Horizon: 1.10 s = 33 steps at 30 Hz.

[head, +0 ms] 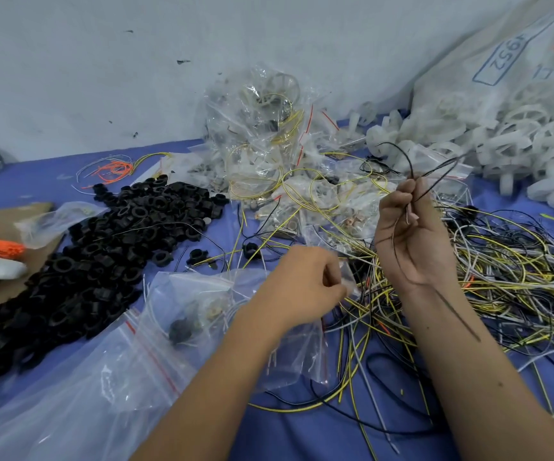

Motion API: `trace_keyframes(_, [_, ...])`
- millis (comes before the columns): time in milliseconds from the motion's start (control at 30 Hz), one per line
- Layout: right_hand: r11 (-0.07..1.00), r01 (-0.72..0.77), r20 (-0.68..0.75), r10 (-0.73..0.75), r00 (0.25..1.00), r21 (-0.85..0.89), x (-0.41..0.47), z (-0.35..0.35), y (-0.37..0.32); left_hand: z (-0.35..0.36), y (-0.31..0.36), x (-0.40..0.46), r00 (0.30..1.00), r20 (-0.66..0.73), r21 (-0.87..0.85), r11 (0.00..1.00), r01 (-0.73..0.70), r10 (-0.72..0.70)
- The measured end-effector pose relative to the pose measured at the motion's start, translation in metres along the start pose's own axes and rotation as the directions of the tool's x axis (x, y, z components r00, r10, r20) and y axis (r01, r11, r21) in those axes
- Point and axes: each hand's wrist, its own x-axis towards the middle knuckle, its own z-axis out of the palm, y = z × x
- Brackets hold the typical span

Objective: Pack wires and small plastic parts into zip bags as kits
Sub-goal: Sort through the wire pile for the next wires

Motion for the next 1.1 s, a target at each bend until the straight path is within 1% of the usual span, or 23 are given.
trace_keyframes(33, [1.000,-0.001,-0.004,0.001,1.000,-0.008,0.000,0.000,0.000,-0.002,0.000,0.000,0.996,-0.079,-0.019,0.999,-0.038,0.036])
trace_keyframes(67, [1.000,-0.005,-0.008,0.005,1.000,-0.014,0.000,-0.001,0.001,-0.004,0.001,-0.001,0.985,-0.139,0.007,0.995,-0.100,0.100])
trace_keyframes(100, [1.000,-0.011,-0.014,0.011,1.000,-0.015,0.000,-0.001,0.002,-0.004,0.001,-0.001,0.970,-0.159,0.069,0.982,-0.175,0.184])
trace_keyframes(167, [0.999,-0.012,-0.034,0.011,0.999,-0.035,0.001,-0.002,0.002,0.000,0.002,0.000,0.949,-0.092,0.254,0.929,-0.271,0.302])
trace_keyframes(233, [0.998,-0.002,-0.040,0.000,0.999,-0.063,0.002,-0.001,0.003,0.010,0.002,0.000,0.951,-0.035,0.405,0.874,-0.268,0.308])
trace_keyframes(267, [0.998,-0.003,-0.040,0.000,0.999,-0.069,0.001,-0.001,0.003,0.013,0.002,-0.001,0.955,-0.035,0.442,0.862,-0.249,0.294])
trace_keyframes(333, [0.996,-0.013,-0.046,0.009,0.999,-0.089,0.001,-0.001,0.004,0.014,0.000,-0.002,0.960,-0.073,0.444,0.870,-0.213,0.271])
trace_keyframes(433, [0.992,-0.012,-0.048,0.006,0.999,-0.125,0.000,-0.001,0.004,0.004,-0.006,0.001,0.955,-0.129,0.323,0.922,-0.215,0.267])
trace_keyframes(567, [0.987,-0.013,-0.045,0.006,0.999,-0.158,-0.002,0.000,0.004,-0.011,-0.007,0.002,0.967,-0.048,0.158,0.958,-0.241,0.251])
trace_keyframes(600, [0.987,-0.015,-0.041,0.009,0.999,-0.159,-0.001,0.000,0.004,-0.014,-0.007,0.001,0.973,-0.040,0.092,0.971,-0.222,0.226])
trace_keyframes(667, [0.989,-0.026,-0.018,0.024,1.000,-0.147,-0.001,-0.001,0.004,-0.020,-0.007,0.000,0.990,-0.051,-0.066,0.988,-0.136,0.133])
trace_keyframes(733, [0.986,-0.061,0.037,0.068,0.997,-0.156,-0.001,-0.003,0.003,-0.025,-0.006,0.000,0.991,-0.131,-0.198,0.978,-0.060,0.035])
trace_keyframes(800, [0.972,-0.098,0.112,0.124,0.986,-0.215,-0.003,-0.004,0.002,-0.031,-0.003,0.000,0.962,-0.263,-0.368,0.929,-0.035,-0.067])
trace_keyframes(867, [0.927,-0.081,0.184,0.158,0.970,-0.367,-0.004,-0.004,0.004,-0.042,0.001,0.001,0.901,-0.398,-0.549,0.832,-0.086,-0.170])
trace_keyframes(933, [0.841,-0.016,0.239,0.172,0.956,-0.541,-0.005,-0.004,0.008,-0.055,0.002,0.001,0.844,-0.469,-0.669,0.728,-0.148,-0.260])
trace_keyframes(967, [0.793,0.010,0.259,0.187,0.948,-0.609,-0.005,-0.005,0.011,-0.061,0.002,0.001,0.833,-0.472,-0.702,0.694,-0.157,-0.289])
trace_keyframes(1033, [0.686,0.043,0.274,0.232,0.933,-0.727,-0.007,-0.008,0.016,-0.067,0.000,-0.001,0.839,-0.439,-0.742,0.656,-0.137,-0.321])
trace_keyframes(1100, [0.530,0.090,0.260,0.256,0.931,-0.843,-0.008,-0.010,0.021,-0.070,-0.002,-0.005,0.859,-0.379,-0.792,0.601,-0.109,-0.343])
